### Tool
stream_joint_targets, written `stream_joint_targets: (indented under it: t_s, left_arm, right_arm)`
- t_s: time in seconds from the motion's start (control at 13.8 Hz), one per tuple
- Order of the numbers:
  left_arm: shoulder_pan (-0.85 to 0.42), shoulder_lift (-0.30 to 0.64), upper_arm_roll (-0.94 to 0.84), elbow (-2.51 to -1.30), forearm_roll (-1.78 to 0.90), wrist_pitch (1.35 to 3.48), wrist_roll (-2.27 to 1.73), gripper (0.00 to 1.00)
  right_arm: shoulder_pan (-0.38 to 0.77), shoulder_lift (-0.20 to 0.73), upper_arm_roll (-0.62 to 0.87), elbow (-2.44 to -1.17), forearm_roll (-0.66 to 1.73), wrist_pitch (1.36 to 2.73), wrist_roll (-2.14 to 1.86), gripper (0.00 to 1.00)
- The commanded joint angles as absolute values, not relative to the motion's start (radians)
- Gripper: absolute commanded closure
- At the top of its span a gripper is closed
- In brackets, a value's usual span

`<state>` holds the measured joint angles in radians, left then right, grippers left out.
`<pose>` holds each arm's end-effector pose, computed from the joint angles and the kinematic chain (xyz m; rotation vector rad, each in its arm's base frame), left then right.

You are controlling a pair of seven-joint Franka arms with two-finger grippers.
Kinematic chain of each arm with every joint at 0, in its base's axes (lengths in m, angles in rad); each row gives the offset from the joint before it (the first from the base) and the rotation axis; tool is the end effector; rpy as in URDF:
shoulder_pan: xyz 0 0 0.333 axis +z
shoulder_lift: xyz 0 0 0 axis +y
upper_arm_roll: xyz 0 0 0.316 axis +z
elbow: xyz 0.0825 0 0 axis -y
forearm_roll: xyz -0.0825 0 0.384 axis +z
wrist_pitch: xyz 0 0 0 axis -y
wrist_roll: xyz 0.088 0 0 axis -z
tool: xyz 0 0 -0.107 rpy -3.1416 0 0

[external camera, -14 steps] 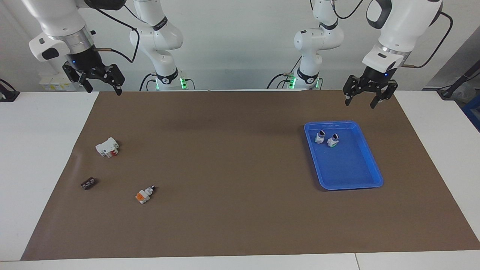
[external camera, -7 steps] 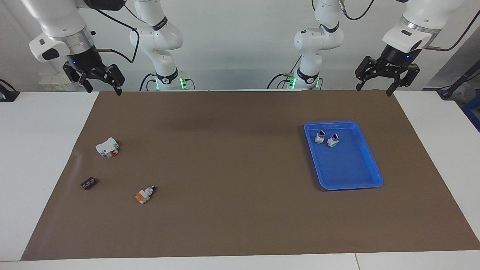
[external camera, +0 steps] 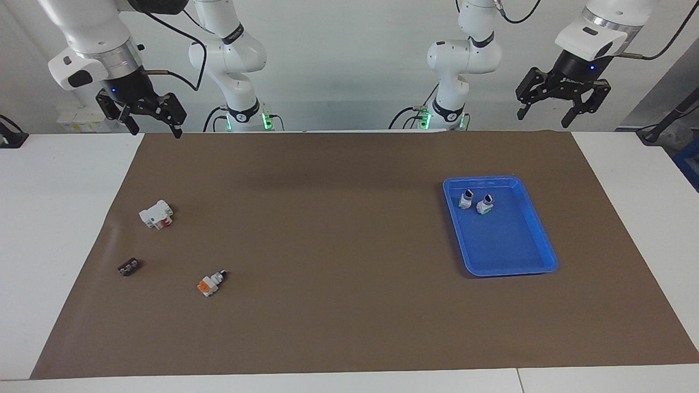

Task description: Turn and place switch with both arms

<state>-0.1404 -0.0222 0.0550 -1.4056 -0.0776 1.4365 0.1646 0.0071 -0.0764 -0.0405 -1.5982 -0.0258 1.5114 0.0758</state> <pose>0.5282 -0.0539 0.7015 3.0384 -0.4010 0.0860 0.5241 -0.0213 0.6477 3.1139 -0.1722 -0.0156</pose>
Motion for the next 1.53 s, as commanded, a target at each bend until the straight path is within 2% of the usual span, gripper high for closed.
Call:
stream_joint_targets:
  t_s: [0.0, 0.58, 1.45]
  left_arm:
    - [-0.163, -0.029, 0.075, -1.397, -0.057, 1.405, 0.173, 0.0]
    - [-0.081, -0.035, -0.026, -1.402, -0.009, 1.353, 0.164, 0.0]
    - [-0.078, -0.052, -0.045, -1.427, 0.009, 1.339, 0.097, 0.0]
  right_arm:
    - [0.006, -0.089, -0.037, -1.606, -0.025, 1.505, 0.089, 0.0]
    - [0.005, -0.089, -0.037, -1.606, -0.025, 1.505, 0.089, 0.0]
    - [0.005, -0.089, -0.037, -1.606, -0.025, 1.505, 0.089, 0.0]
